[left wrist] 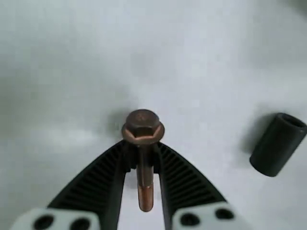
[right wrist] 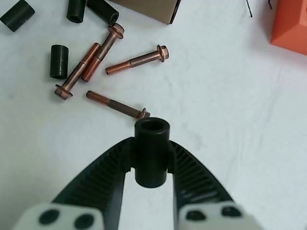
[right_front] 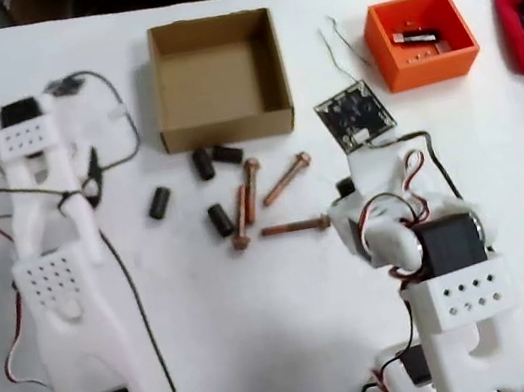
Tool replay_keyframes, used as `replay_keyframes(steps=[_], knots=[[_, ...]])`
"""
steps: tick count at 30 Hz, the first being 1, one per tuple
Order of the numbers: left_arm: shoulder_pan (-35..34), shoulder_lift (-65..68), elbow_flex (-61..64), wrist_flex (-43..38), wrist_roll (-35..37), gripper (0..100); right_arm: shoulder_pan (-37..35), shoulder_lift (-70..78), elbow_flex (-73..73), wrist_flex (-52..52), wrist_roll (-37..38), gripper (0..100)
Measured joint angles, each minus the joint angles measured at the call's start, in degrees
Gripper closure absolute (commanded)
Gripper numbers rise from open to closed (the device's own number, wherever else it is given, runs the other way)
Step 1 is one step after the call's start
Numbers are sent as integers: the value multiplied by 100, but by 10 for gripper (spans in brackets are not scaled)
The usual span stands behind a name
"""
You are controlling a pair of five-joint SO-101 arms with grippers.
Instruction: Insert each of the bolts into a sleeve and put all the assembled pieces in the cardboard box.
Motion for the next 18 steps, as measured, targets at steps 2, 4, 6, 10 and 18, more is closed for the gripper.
replay_keyframes(steps=[2,4,6,10,18], knots=[[105,229,-9,-53,44,976,0,0,0,-26,0,975],[105,369,-114,-70,79,962,0,0,0,-79,0,975],[105,475,-352,9,123,898,0,0,0,-132,0,975],[26,519,-712,149,431,850,0,0,0,-290,0,975],[-229,571,-1398,149,580,873,9,0,0,-422,0,975]])
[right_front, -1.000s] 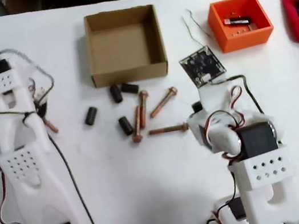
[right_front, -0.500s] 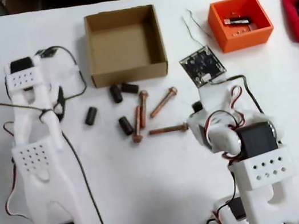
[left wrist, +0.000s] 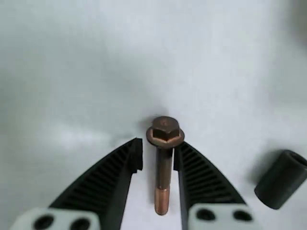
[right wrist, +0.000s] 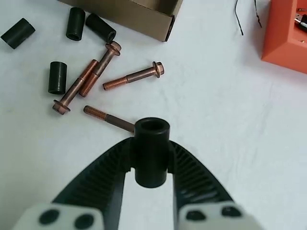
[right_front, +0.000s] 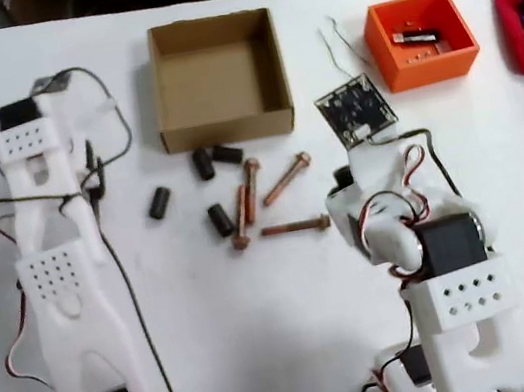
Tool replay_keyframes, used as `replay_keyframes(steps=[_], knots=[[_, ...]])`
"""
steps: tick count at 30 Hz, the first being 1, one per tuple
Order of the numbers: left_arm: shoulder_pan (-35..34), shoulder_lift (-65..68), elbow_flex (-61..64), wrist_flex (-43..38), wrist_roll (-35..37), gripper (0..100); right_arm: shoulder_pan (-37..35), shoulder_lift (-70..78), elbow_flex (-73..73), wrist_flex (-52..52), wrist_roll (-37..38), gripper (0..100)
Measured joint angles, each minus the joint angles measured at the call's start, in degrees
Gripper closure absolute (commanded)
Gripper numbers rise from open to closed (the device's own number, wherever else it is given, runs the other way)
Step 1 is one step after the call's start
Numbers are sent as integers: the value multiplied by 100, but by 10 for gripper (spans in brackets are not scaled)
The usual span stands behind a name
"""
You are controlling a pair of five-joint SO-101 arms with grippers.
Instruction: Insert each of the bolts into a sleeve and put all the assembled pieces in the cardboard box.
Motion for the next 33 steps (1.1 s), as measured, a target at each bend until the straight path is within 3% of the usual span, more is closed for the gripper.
replay_keyframes(steps=[6,15,19,24,27,33], knots=[[-88,0,-677,53,149,871,-26,0,0,-229,0,975],[-149,-141,-624,88,440,871,-26,0,0,-299,0,975],[-211,-1407,281,88,492,868,-26,0,0,-308,0,975],[-229,-4044,2989,-53,695,868,-26,0,0,-352,0,975],[-202,-5591,4993,-1099,695,868,-26,0,0,-422,0,975],[-158,-7807,8809,-4730,721,867,-26,0,273,-809,0,975]])
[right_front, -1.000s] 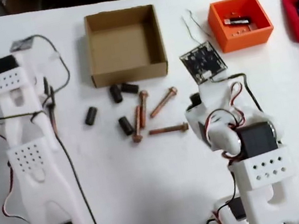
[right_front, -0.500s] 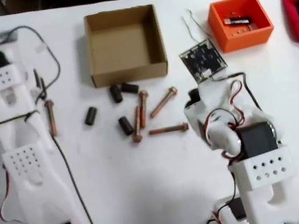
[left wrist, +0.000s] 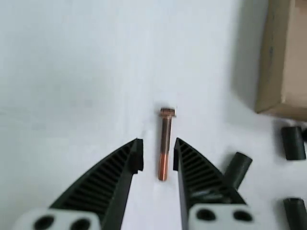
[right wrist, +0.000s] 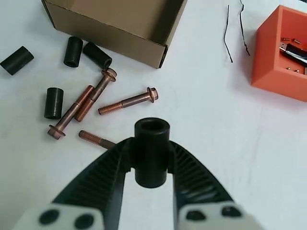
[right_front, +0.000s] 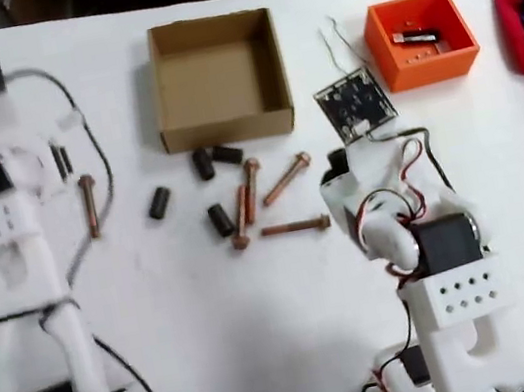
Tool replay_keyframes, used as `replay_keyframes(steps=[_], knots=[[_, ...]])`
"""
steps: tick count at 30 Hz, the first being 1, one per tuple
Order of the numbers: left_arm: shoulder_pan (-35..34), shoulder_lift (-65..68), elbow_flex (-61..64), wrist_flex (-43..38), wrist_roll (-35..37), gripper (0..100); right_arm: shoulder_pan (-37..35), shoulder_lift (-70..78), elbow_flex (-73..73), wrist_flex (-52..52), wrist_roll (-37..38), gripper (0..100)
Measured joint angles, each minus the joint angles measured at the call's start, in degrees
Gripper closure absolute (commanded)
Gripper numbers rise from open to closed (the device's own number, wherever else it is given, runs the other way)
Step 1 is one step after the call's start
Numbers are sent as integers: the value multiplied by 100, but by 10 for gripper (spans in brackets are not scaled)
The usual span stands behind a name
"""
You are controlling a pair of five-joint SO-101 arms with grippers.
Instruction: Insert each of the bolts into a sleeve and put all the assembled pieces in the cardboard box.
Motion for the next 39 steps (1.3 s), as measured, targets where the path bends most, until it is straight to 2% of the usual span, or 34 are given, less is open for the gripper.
replay_keyframes(steps=[2,5,8,15,18,25,39], knots=[[0,-123,826,-976,0,867,-18,0,62,-26,0,975],[0,264,923,-1319,0,867,-176,0,70,-44,0,975],[0,1266,185,-695,0,867,-343,0,70,-53,0,975],[9,4114,-3165,1837,9,835,-527,0,70,-158,0,975],[9,4914,-4316,2523,18,835,-519,0,70,-237,0,975],[9,5626,-5389,2743,-158,835,-545,0,70,-255,-246,975],[70,5978,-5442,2497,-457,835,-545,0,70,-255,-264,975]])
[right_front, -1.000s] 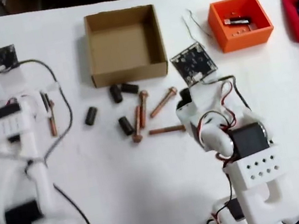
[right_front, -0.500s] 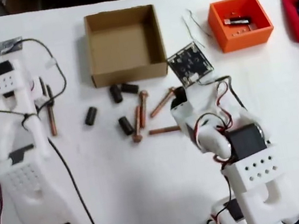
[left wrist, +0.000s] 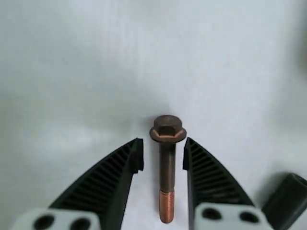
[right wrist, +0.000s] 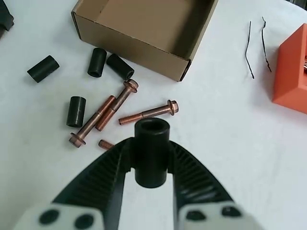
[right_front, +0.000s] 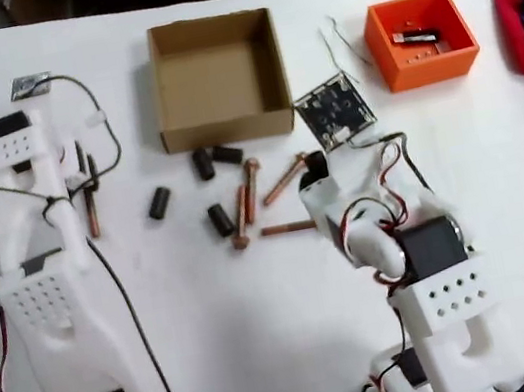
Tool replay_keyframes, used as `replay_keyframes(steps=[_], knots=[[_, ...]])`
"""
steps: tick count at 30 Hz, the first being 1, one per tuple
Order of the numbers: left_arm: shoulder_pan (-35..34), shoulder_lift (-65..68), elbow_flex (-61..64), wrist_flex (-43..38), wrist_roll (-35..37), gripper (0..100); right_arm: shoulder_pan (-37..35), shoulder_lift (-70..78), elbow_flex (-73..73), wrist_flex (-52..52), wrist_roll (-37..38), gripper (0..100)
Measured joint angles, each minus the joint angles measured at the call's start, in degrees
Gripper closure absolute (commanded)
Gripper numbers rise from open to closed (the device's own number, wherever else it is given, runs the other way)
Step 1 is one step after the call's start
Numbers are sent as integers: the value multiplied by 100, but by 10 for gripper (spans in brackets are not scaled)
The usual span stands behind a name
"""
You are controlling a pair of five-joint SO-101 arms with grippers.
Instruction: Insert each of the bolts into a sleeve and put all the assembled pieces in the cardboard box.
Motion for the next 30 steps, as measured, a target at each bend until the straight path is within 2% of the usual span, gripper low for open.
replay_keyframes(steps=[15,17,18,19,26,30], knots=[[114,721,-730,255,-18,852,0,0,0,9,0,975],[114,765,-879,396,-18,968,0,0,0,9,0,975],[114,774,-967,484,-9,987,0,0,0,9,0,975],[123,791,-1064,554,0,960,0,0,0,9,0,975],[114,818,-1829,1275,0,974,-9,0,0,9,-26,975],[141,809,-2576,1978,0,974,0,0,0,-53,-62,975]])
